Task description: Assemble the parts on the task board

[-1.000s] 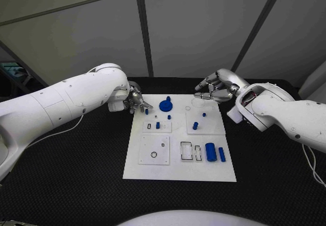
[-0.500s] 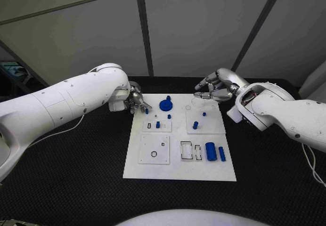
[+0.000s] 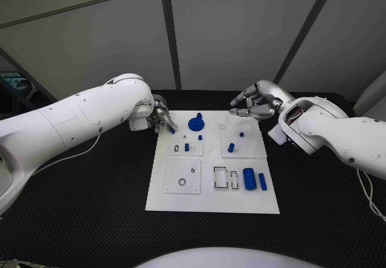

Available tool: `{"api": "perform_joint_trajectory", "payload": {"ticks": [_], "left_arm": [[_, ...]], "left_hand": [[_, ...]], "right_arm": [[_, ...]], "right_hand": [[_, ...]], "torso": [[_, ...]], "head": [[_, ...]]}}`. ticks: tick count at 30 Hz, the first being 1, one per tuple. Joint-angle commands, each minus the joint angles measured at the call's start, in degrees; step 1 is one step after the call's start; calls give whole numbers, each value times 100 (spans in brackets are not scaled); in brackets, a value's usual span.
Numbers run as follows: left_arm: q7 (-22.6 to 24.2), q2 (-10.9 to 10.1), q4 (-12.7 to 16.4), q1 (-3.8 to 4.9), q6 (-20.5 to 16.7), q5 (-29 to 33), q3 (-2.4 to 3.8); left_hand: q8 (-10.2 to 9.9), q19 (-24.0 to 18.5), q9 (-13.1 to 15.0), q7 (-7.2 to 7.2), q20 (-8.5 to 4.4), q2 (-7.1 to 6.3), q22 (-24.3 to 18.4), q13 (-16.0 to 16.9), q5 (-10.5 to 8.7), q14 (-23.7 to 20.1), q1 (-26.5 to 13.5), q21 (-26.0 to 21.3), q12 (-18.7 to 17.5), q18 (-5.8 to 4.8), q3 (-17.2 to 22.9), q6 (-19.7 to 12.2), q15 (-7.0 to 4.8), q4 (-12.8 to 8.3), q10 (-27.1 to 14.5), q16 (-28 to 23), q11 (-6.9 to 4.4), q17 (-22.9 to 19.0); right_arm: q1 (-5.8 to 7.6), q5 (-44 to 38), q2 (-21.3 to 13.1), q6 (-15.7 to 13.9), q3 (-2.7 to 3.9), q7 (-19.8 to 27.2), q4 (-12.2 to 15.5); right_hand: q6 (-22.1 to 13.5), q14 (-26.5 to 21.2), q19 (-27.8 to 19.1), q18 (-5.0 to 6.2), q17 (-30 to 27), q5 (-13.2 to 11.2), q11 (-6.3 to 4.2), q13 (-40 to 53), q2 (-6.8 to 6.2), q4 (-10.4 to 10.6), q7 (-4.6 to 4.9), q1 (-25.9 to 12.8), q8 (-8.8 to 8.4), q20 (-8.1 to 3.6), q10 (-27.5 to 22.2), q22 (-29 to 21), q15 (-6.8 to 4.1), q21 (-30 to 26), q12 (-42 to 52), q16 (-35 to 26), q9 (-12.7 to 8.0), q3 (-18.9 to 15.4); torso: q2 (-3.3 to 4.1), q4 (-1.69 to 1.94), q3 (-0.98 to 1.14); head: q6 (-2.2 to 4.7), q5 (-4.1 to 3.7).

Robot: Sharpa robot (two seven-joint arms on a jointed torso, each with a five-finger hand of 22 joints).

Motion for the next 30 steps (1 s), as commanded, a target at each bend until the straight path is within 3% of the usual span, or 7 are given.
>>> {"api": "perform_joint_trajectory", "payload": {"ticks": [1, 3, 7, 10, 16, 22, 30], "left_arm": [[98, 7, -7, -1, -125, 105, -3], [99, -1, -3, -1, -150, 158, -4], [90, -43, 40, -2, -226, 291, -4], [65, -100, 121, -6, -315, 449, -5], [-7, -291, 416, -21, -534, 803, -6], [-60, -661, 981, -67, -873, 1019, -9], [-40, -1110, 1695, -162, -1279, 976, -16]], "left_hand": [[-32, 15, -17, 19, -13, 58, 1, -117, -10, 9, 237, -12, -119, -228, 376, -66, 4, -188, -76, 0, 10, 8], [-24, 12, -42, 89, -9, -49, 11, -178, -25, 3, 216, -16, -178, -226, 782, -77, 24, -297, -72, -4, 33, 9], [171, 20, -28, 98, 21, -487, 51, -248, -36, 7, -291, -24, -188, -232, 2123, -52, 18, -542, 50, -5, 21, 10], [311, 30, 13, 66, 6, -632, 74, -253, -39, 12, -562, -25, -164, -228, 2687, -72, 32, -676, 103, -5, 29, 10], [514, 44, 85, 29, -2, -813, 103, -231, -35, 18, -836, -24, -119, -231, 3192, -90, 6, -888, 165, -4, 8, 10], [713, 93, 152, -11, -27, -990, 180, -124, 60, 23, -1107, 22, -19, -246, 3596, -71, -22, -1072, 299, -4, -30, 10], [841, 138, 192, -48, -47, -1106, 253, -6, 145, 30, -1273, 73, 78, -261, 3813, -31, -44, -1181, 437, -3, -62, 10]], "right_arm": [[8, 11, 5, 44, 4, 21, 2], [8, 11, 4, 47, 4, 19, 2], [8, 11, 3, 53, 4, 15, 0], [8, 11, 2, 54, 4, 13, -1], [8, 11, 0, 57, 4, 11, -6], [8, 11, -14, 59, 4, 13, -6], [8, 11, -33, 58, 4, 13, -11]], "right_hand": [[7, 329, -29, 109, 399, 23, -46, 2, 35, 11, -23, -14, 12, -12, 6, -4, -34, -22, -16, -38, -10, 14], [6, 329, -27, 109, 399, 29, -46, 1, 39, 10, -23, -9, 13, -12, 5, -3, -35, -22, -16, -38, -10, 16], [3, 330, -22, 108, 396, 49, -47, -2, 44, 7, -23, 0, 16, -14, 4, -4, -36, -24, -17, -41, -11, 21], [3, 330, -22, 108, 396, 51, -47, -2, 44, 7, -23, 0, 17, -14, 3, -5, -36, -25, -18, -41, -11, 22], [1, 330, -21, 108, 397, 70, -47, -6, 46, 8, -22, 4, 19, -15, 0, -8, -36, -28, -20, -42, -12, 23], [-4, 331, -20, 109, 391, 120, -46, -12, 47, 14, -21, 4, 25, -17, -4, -21, -37, -41, -23, -48, -14, 25], [-7, 330, -19, 110, 386, 146, -47, -17, 46, 18, -20, 3, 28, -17, -8, -25, -37, -45, -26, -52, -14, 25]], "torso": [[1, 0, 0], [-2, 1, -1], [-6, 6, 1], [-10, 13, 1], [-14, 18, -2], [-14, 19, 2], [-15, 20, -2]], "head": [[-7, 8], [-9, 8], [-15, 10], [-14, 15], [-10, 34], [-6, 55], [-14, 82]]}}
